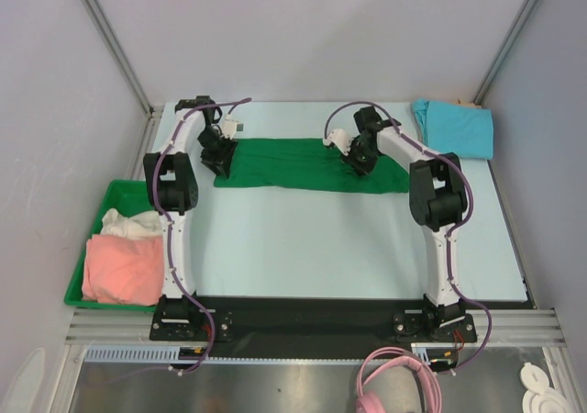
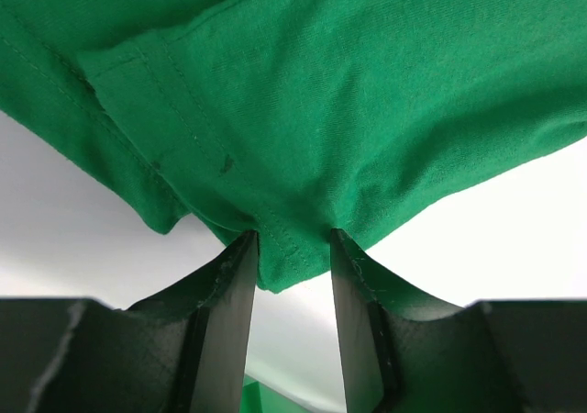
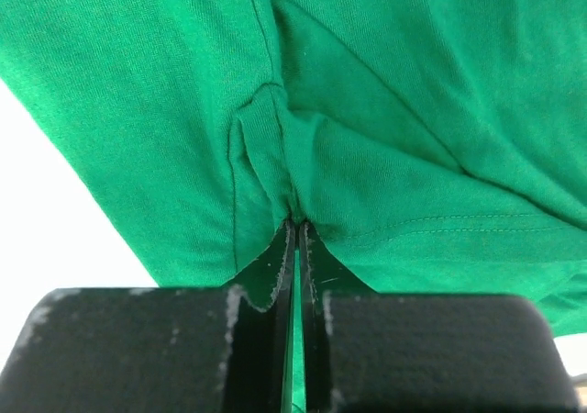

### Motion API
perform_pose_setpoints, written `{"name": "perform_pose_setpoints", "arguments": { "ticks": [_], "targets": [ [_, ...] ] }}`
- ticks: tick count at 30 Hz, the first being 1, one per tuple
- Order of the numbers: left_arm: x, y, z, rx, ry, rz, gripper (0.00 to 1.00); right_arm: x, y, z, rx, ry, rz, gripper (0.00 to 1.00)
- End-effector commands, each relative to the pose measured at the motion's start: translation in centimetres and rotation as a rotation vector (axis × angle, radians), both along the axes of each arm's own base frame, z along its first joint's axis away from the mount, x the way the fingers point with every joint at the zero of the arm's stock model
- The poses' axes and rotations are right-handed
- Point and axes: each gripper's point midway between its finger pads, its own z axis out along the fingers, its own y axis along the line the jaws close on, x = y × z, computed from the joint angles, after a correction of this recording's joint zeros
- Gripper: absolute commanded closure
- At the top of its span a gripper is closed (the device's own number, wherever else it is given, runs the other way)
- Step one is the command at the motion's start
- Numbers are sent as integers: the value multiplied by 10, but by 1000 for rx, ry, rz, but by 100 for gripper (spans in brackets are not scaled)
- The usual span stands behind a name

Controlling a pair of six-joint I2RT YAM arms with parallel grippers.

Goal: Fold and stack the t-shirts
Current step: Fold the tshirt

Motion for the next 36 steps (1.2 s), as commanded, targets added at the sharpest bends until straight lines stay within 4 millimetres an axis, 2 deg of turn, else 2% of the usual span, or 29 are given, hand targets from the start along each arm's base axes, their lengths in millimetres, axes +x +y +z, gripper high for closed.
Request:
{"name": "perform_pose_setpoints", "arguments": {
  "ticks": [1, 5, 11, 15, 17, 20, 21, 22, 25, 28, 29, 30, 32, 35, 36],
  "targets": [
    [5, -5, 2, -13, -18, -15, 58, 16, 5, 44, -33, -137, 35, 99],
    [5, -5, 3, -18, -17, -14, 58, 30, 15, 61, -77, -225, 70, 99],
    [2, -5, 4, -15, -13, -15, 58, 58, 30, 61, -134, -322, 109, 100],
    [3, -3, 7, -6, -20, -15, 58, 85, 36, 69, -146, -408, 72, 99],
    [2, -2, 9, -3, -21, -13, 58, 92, 34, 74, -157, -447, 47, 89],
    [1, -1, 9, 0, -20, -14, 57, 101, 33, 85, -157, -510, 5, 83],
    [1, -2, 9, 2, -23, -16, 57, 105, 33, 90, -145, -533, -21, 78],
    [1, -2, 9, 3, -21, -14, 57, 106, 30, 94, -154, -547, -50, 68],
    [3, -2, 11, 4, -29, -13, 57, 105, 31, 112, -148, -598, -100, 58],
    [3, -1, 19, 9, -44, -12, 57, 97, 29, 133, -124, -641, -144, 55],
    [2, 0, 23, 9, -51, -11, 57, 92, 27, 132, -114, -632, -163, 55],
    [2, -1, 27, 4, -58, -14, 57, 89, 23, 142, -93, -636, -184, 54],
    [1, -4, 35, -14, -70, -21, 57, 81, 19, 138, -51, -593, -235, 54],
    [-2, -5, 58, -24, -112, -52, 55, 63, 5, 125, 24, -498, -334, 51],
    [-3, -4, 75, -24, -158, -80, 53, 52, 1, 112, 54, -433, -356, 50]
  ]
}}
